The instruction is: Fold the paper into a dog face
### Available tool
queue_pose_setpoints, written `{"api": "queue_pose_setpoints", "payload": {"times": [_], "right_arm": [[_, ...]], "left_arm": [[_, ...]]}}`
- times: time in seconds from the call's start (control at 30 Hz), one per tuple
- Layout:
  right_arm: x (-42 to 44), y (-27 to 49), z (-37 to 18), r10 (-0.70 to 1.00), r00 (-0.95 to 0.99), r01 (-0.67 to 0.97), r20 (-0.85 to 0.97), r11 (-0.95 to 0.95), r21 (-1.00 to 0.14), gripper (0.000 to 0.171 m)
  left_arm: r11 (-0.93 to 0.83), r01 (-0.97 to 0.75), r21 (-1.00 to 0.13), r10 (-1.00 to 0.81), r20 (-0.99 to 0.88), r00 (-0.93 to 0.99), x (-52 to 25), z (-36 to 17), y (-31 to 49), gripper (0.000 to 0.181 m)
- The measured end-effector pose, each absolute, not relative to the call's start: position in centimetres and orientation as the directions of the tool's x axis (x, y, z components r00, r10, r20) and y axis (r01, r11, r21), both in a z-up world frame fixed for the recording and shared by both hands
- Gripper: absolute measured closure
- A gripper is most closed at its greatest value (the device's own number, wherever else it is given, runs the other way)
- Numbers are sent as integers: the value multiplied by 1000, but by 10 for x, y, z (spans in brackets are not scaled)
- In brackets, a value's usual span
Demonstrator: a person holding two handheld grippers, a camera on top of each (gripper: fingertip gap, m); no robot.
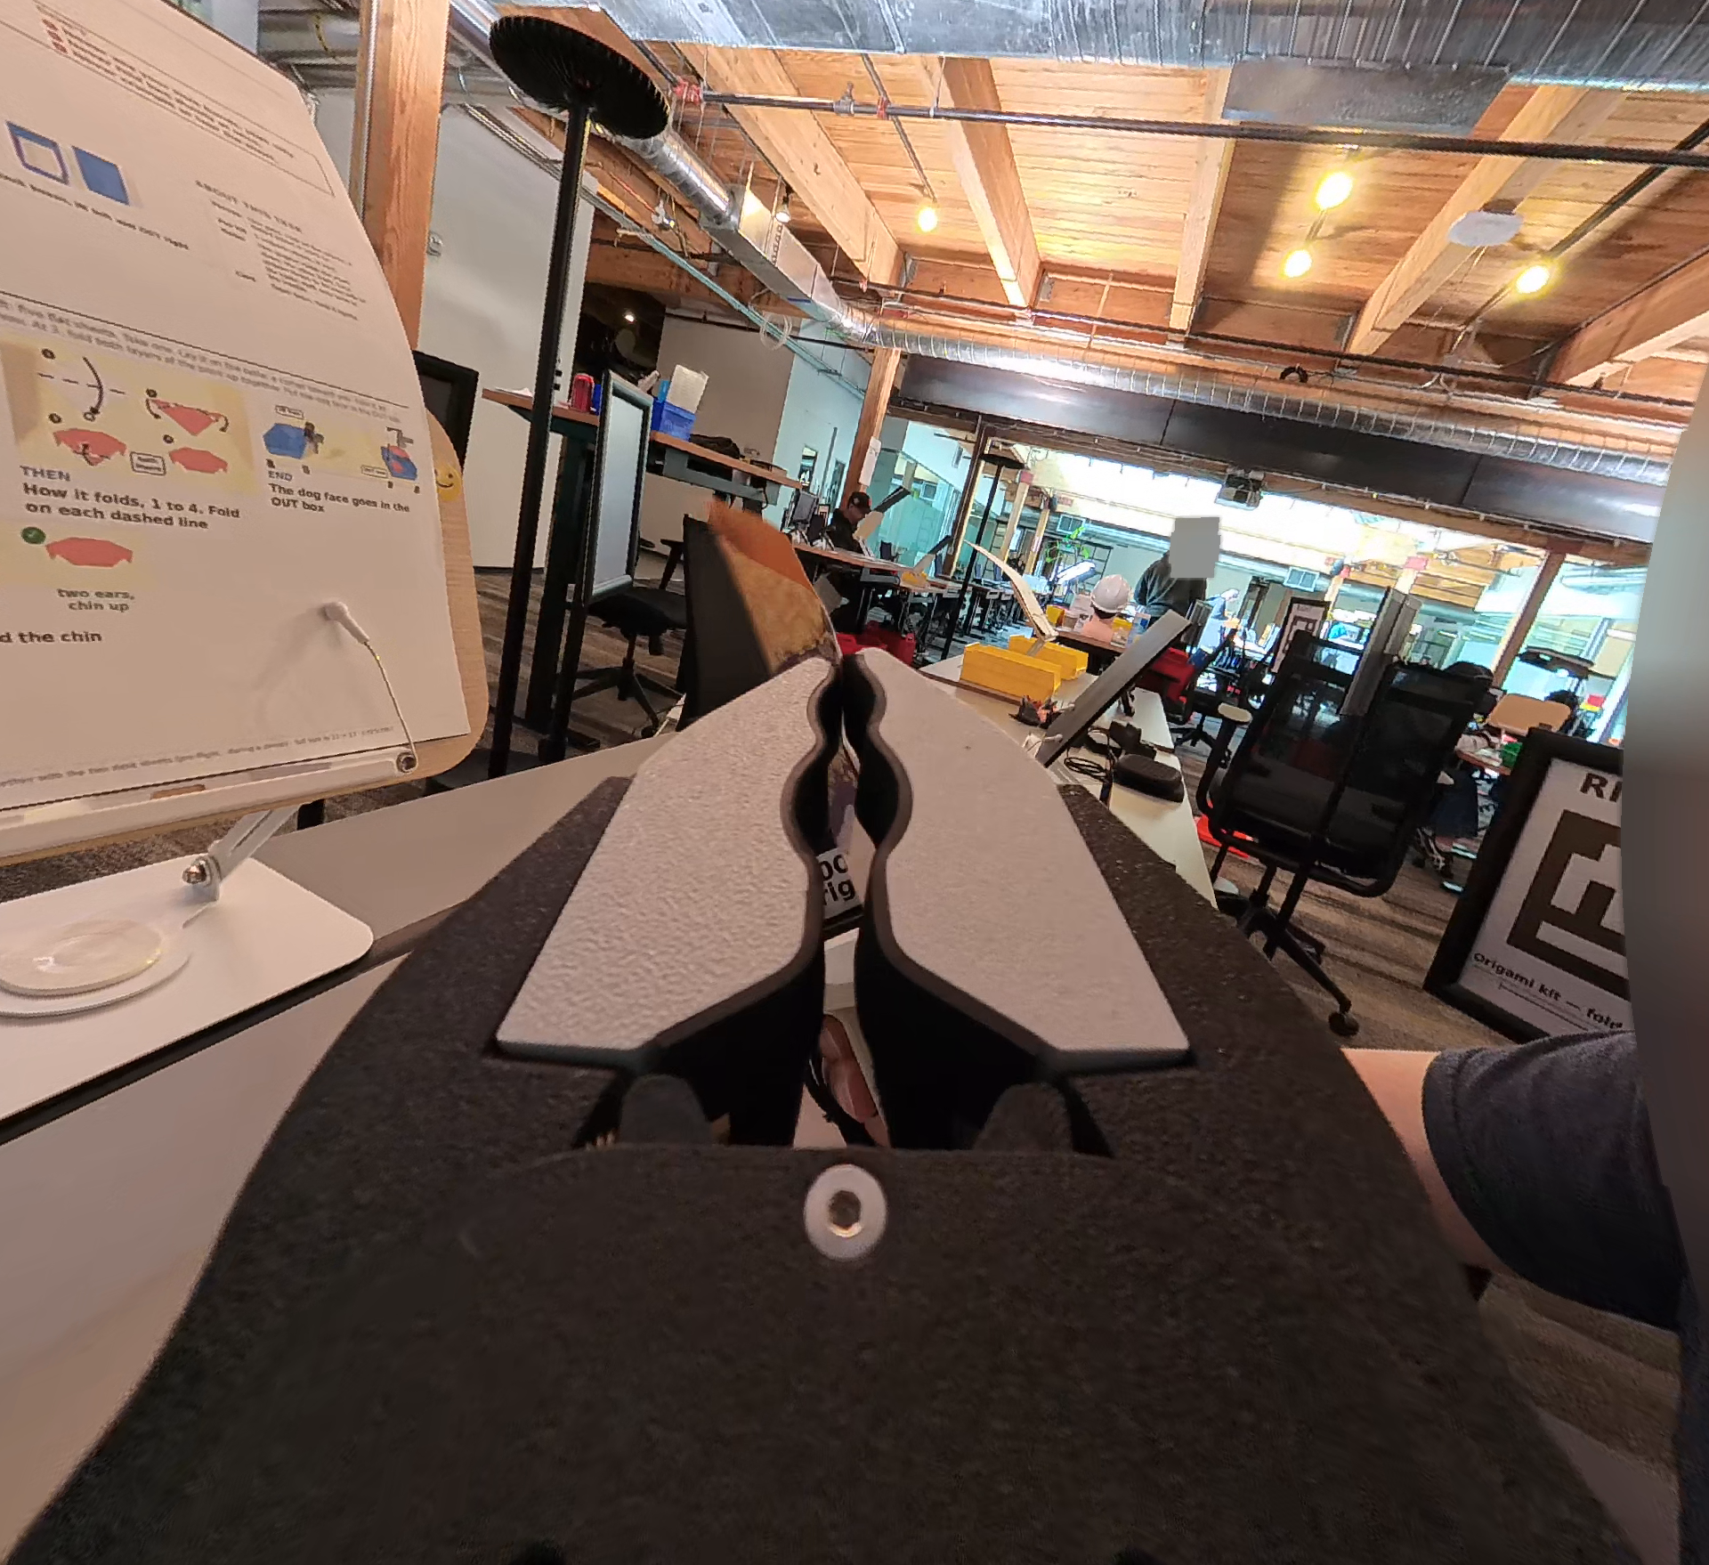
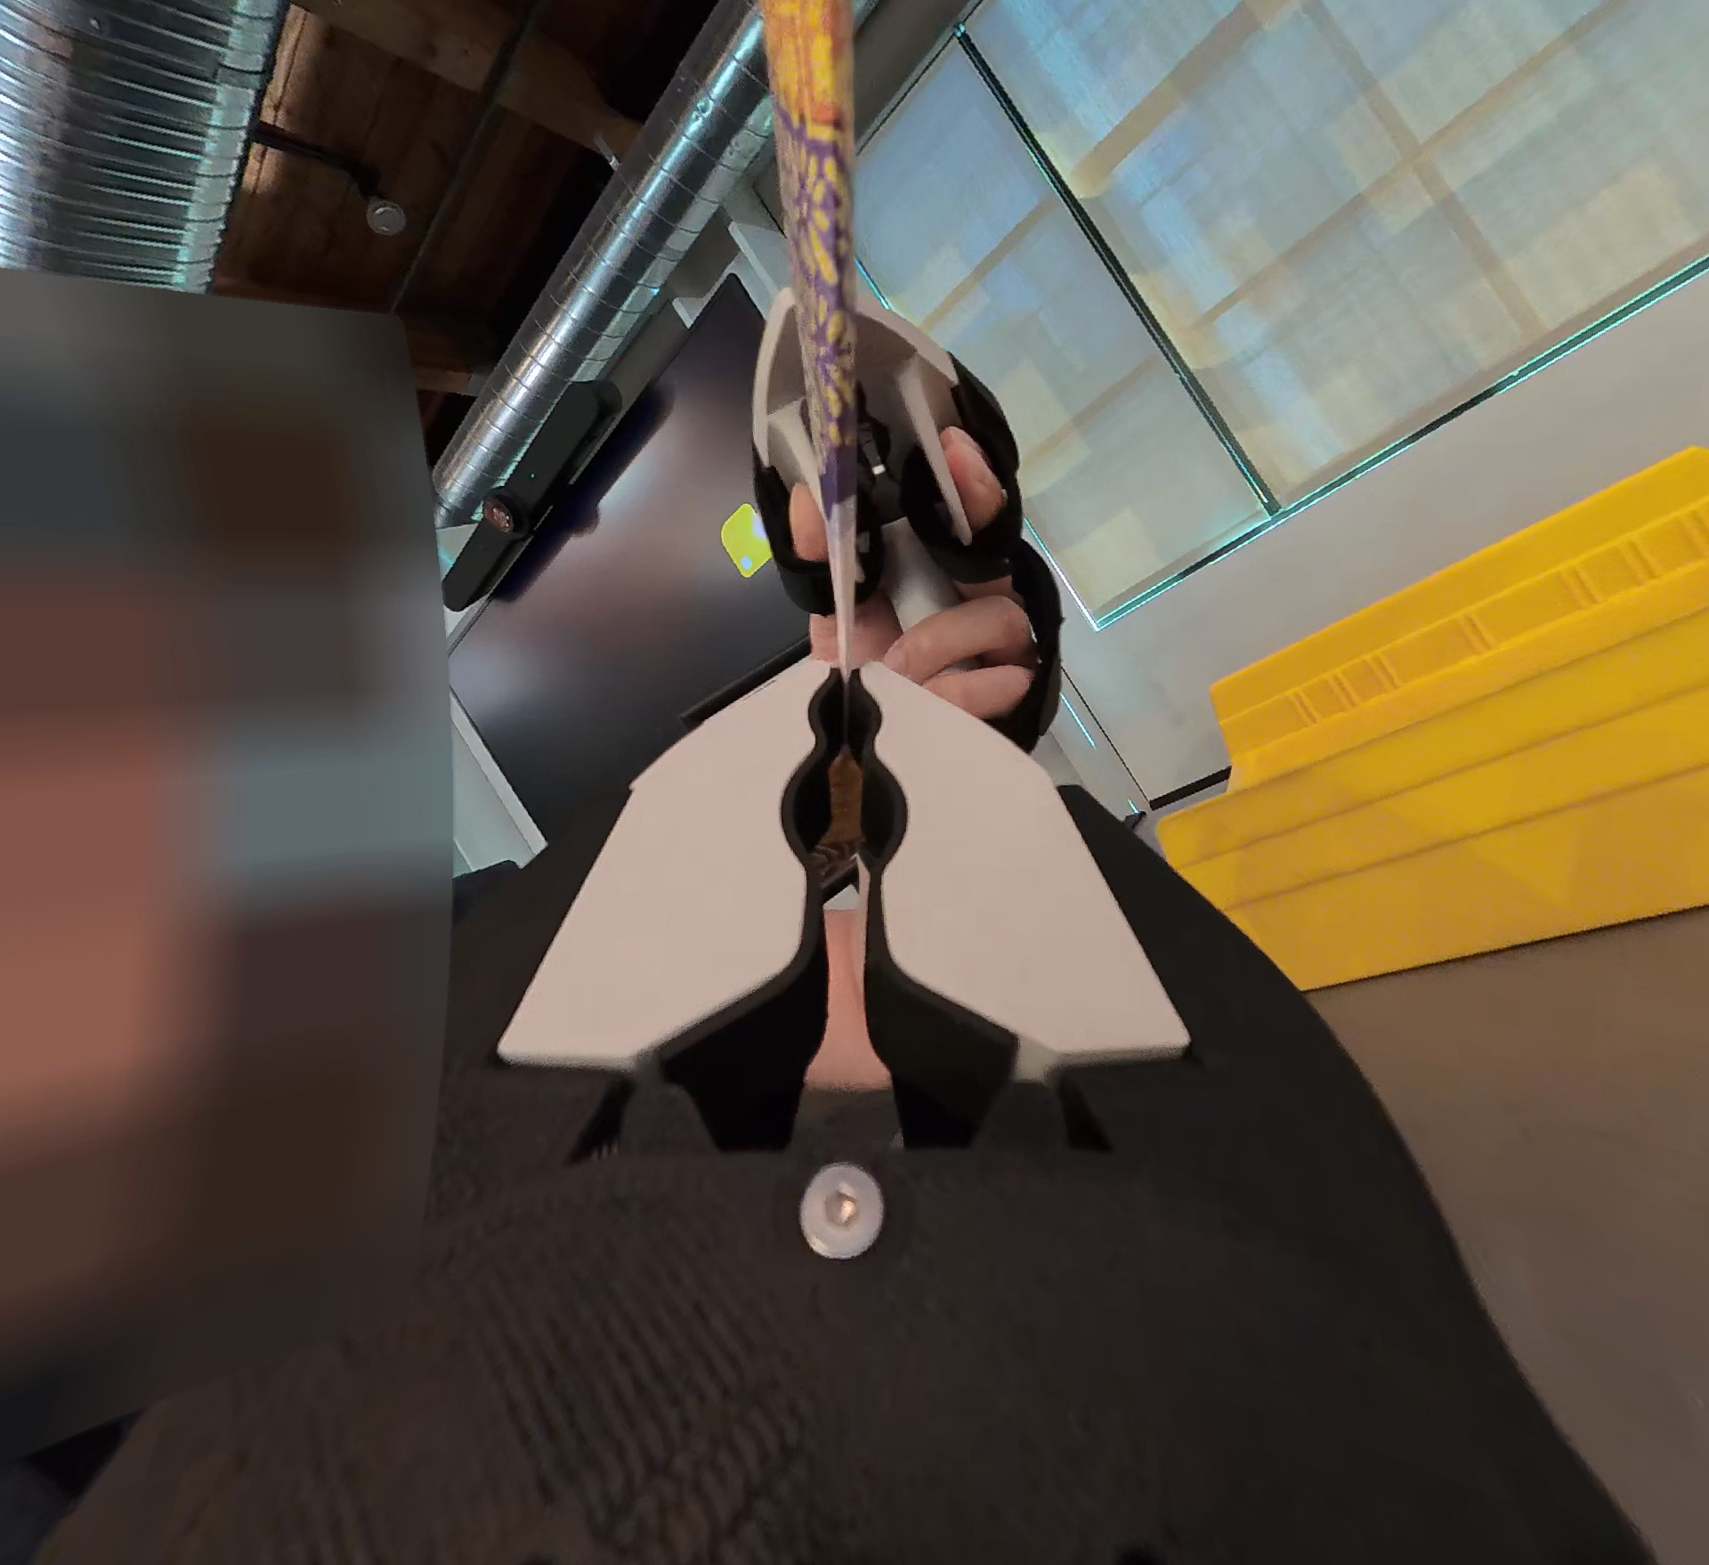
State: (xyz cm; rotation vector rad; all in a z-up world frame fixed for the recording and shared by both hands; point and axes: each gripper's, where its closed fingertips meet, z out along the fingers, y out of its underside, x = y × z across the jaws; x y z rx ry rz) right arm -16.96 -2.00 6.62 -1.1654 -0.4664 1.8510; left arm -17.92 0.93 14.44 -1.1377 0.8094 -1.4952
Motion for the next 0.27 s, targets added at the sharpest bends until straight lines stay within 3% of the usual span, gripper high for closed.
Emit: {"api": "queue_pose_setpoints", "payload": {"times": [0.03, 0.1, 0.13, 0.27], "right_arm": [[-169, -21, 68, 826, -186, -480, -531, -548, -685, 170], [-170, -20, 66, 825, -181, -478, -535, -550, -685, 163], [-172, -22, 65, 826, -191, -469, -531, -552, -690, 170], [-176, -24, 65, 824, -199, -463, -530, -556, -690, 170]], "left_arm": [[-227, 332, -916, -971, 239, -3, -180, 145, 10, 181], [-228, 341, -912, -970, 241, -2, -182, 146, 11, 181], [-226, 341, -912, -971, 241, 0, -182, 147, 11, 181], [-220, 340, -914, -972, 236, 6, -182, 146, 11, 181]]}}
